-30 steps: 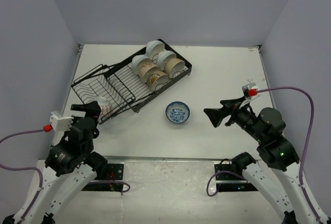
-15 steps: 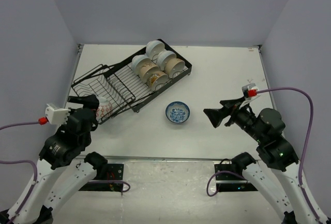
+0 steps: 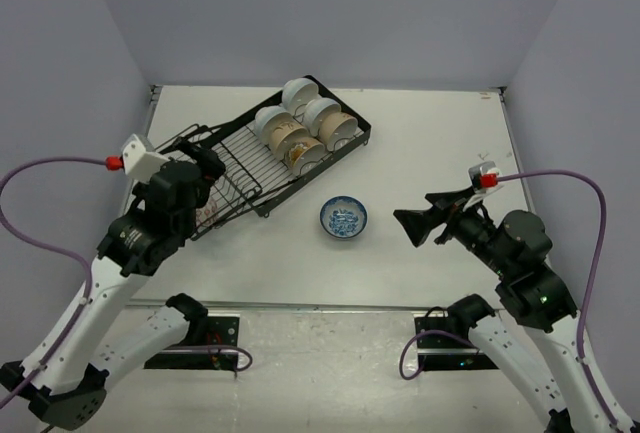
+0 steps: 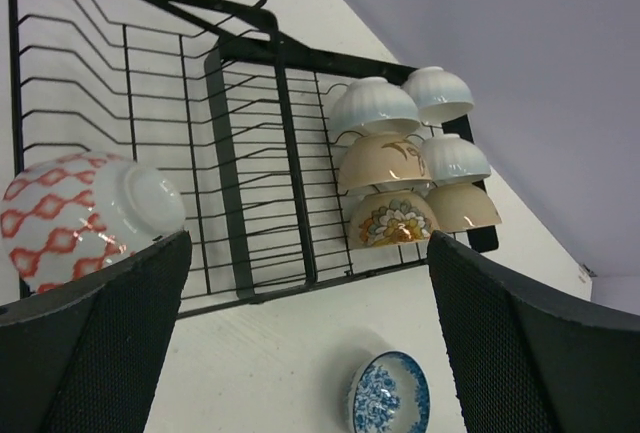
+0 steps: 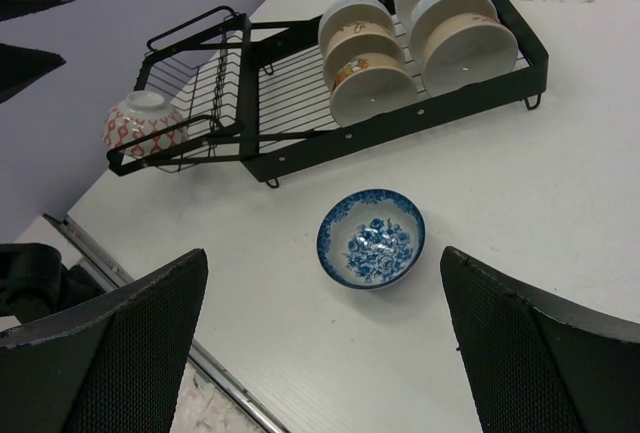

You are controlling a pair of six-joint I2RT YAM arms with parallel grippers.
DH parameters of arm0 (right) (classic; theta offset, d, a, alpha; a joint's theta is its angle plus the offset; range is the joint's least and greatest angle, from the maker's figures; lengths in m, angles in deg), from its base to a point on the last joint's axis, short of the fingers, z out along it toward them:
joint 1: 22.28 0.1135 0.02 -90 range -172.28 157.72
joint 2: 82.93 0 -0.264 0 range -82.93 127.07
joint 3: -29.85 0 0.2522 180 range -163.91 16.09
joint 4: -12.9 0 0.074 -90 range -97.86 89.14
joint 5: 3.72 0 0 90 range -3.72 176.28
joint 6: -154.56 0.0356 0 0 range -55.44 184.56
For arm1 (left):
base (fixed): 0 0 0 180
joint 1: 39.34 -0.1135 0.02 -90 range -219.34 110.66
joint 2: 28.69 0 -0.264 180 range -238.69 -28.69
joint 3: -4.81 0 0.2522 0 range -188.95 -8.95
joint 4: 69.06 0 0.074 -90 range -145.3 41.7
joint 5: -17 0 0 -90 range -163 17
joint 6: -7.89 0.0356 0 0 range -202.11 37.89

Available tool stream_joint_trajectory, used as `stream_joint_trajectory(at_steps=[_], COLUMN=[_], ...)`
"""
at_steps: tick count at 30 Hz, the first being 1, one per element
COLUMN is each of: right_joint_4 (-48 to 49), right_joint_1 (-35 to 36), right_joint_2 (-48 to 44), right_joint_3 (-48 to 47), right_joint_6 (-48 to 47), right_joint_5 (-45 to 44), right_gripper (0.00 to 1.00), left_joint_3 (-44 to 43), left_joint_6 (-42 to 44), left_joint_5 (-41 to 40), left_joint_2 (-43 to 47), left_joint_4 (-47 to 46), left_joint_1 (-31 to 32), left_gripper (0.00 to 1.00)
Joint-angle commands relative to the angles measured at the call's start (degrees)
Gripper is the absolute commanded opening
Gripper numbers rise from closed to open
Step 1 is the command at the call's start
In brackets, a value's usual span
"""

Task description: Unload the bowls from the dish rack

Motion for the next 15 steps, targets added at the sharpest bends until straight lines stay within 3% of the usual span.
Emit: stream_joint_trajectory(at_steps=[1,3,5,6,7,10,12,15], right_joint_4=[2.0,1.5,1.0,0.9,0.8,0.4,0.4,1.1], right_joint_1=[0.2,0.3,0.3,0.3,0.2,0.3,0.3,0.2], right_joint_2=[-0.3,-0.6,-0.6,-0.7,-0.9,-1.7,-2.1,-1.9], right_joint_3=[-0.5,-0.6,-0.8,-0.7,-0.6,0.0,0.2,0.0], right_joint_6=[-0.2,-0.7,-1.2,-1.3,-1.4,-1.7,-2.0,-1.9], right_joint_5=[-0.3,-0.7,-1.0,-1.0,-1.2,-1.9,-2.4,-1.9], right_gripper=[0.99,0.99,0.99,0.99,0.99,0.99,0.99,0.99], left_joint_3=[-2.1,-4.9,-8.4,-8.6,-7.8,-8.1,-5.1,2.5], left_joint_6=[12.4,14.8,18.9,19.9,20.7,21.4,19.4,13.9], left_joint_5=[-2.2,0.3,15.3,30.0,36.4,53.1,56.4,57.2], left_joint_2=[-1.1,-4.5,-8.7,-9.3,-9.1,-7.3,-5.1,5.2], left_joint_4=[-10.8,-9.9,-10.4,-12.9,-14.5,-14.7,-13.2,-13.9], left_joint_1=[-0.7,-6.6,-23.5,-31.0,-44.3,-59.8,-60.3,-60.3], left_gripper=[1.0,1.0,1.0,1.0,1.0,1.0,1.0,1.0])
